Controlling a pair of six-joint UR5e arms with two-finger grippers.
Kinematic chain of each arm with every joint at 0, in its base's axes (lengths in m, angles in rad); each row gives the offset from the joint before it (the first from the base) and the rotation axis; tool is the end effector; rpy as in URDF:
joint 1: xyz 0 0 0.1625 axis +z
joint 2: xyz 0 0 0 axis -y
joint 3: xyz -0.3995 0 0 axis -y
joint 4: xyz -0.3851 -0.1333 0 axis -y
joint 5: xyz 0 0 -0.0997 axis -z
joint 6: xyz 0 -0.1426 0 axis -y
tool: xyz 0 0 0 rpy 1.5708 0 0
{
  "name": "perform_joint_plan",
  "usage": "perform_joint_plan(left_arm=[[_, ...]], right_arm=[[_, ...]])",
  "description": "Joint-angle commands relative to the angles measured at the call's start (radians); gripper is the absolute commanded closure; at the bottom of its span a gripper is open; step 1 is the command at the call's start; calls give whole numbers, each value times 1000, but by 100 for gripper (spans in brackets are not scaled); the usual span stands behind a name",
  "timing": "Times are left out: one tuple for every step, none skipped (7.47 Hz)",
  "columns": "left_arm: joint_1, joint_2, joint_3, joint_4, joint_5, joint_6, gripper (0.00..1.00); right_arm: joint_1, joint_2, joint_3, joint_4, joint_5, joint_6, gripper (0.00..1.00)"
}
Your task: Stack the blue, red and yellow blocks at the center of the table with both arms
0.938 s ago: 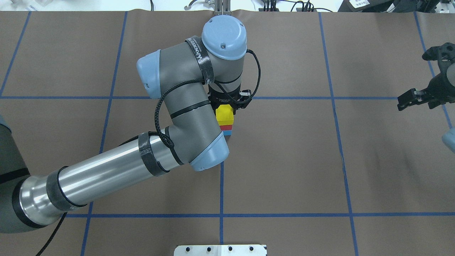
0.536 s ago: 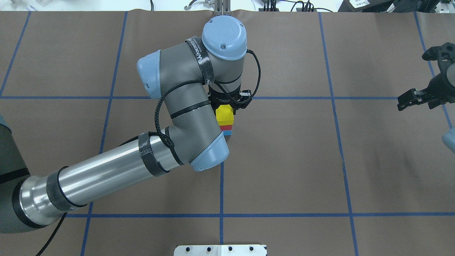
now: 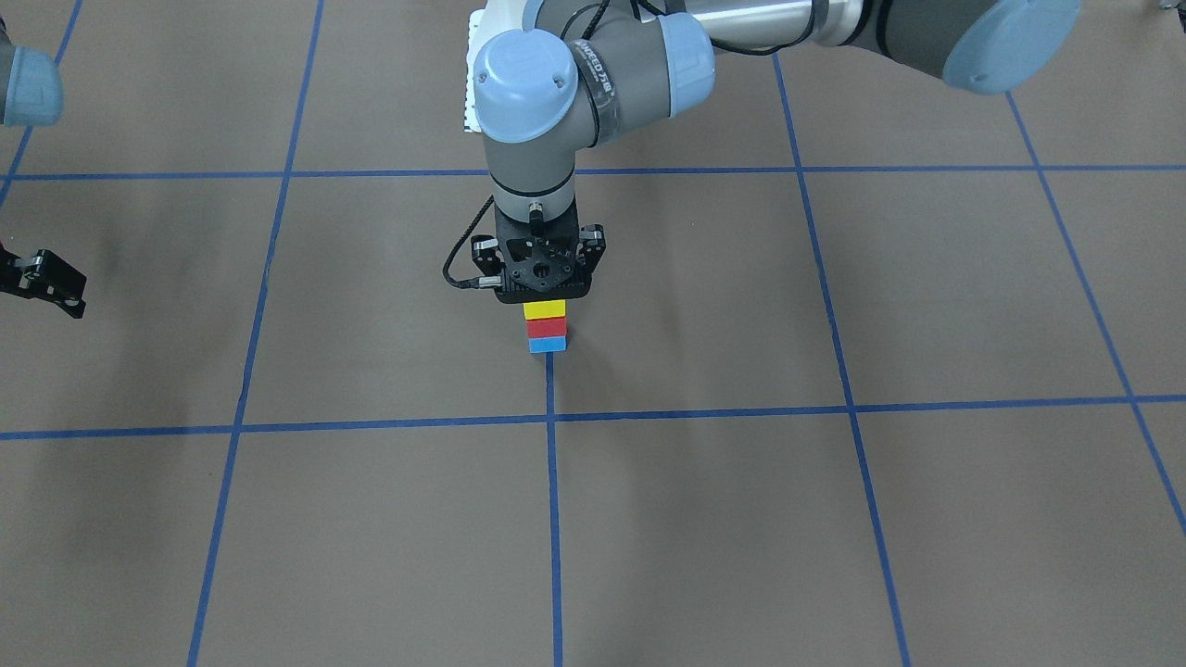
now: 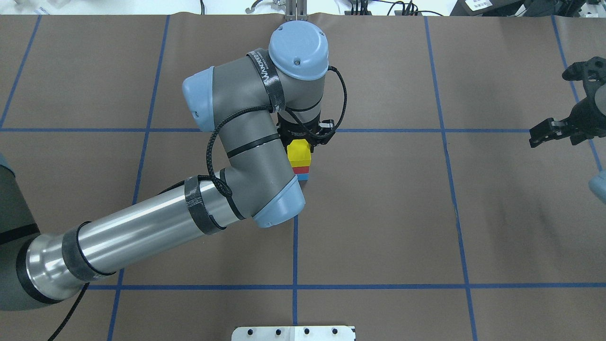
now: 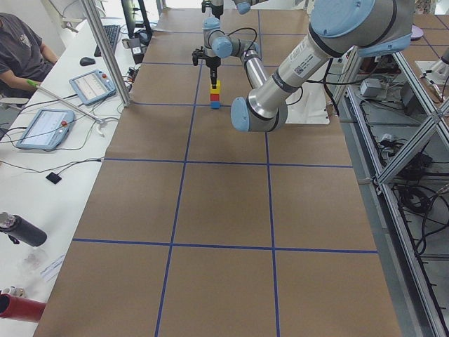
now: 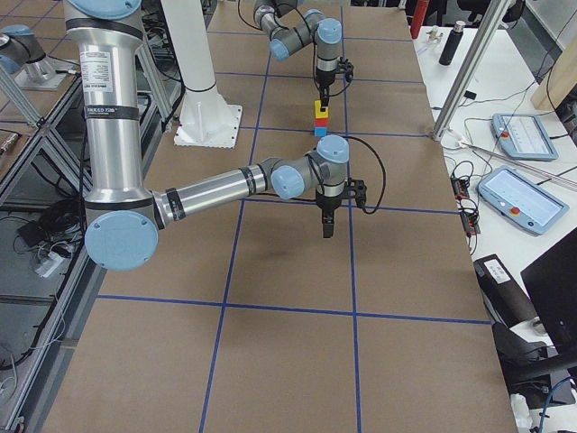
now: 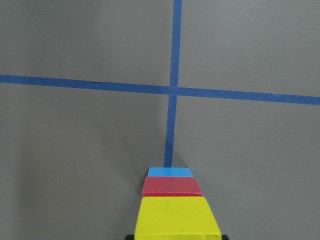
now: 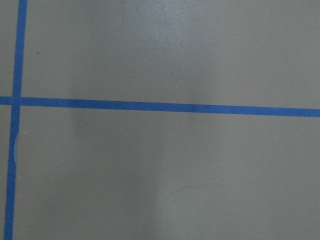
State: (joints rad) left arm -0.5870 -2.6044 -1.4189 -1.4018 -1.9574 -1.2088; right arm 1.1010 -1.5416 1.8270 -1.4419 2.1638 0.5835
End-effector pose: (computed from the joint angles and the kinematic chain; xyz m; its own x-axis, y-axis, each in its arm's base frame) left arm 0.5803 -0.4816 0.1044 0.6981 -0.0704 -0.7125 0.0647 0.9973 -0.0352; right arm -0.1876 -0.4880 0.5215 0.7604 -0.0310 0.6487 -0.0054 0.9985 0.0541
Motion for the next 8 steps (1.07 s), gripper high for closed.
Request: perform_joint_plan(left_arm=[[-1,0,1,-2,0,0,13],[-1,0,3,-2,0,3,7],[-1,0,3,-2,0,3,2],[-1,0,0,0,0,5,1],[-1,0,-14,7,-3,6,1],[-8,9,-49,15,-30,11,1],[-22,54,-127,61,-49,18,1],[-34,149,-266,122,-52,108,1]], right_arm=[[-1,0,0,0,1,-1,0],[-1,0,-2,0,-1,-1,0],[0,0,-2,0,1,-1,0],[-1,0,-3,0,1,-2,0],[-1,0,-3,0,1,-2,0],[0,-2,-5,0,-1,-4,0],[0,-5,-6,0,1,-5,0],[0,-5,-11,0,-1,-17,0]])
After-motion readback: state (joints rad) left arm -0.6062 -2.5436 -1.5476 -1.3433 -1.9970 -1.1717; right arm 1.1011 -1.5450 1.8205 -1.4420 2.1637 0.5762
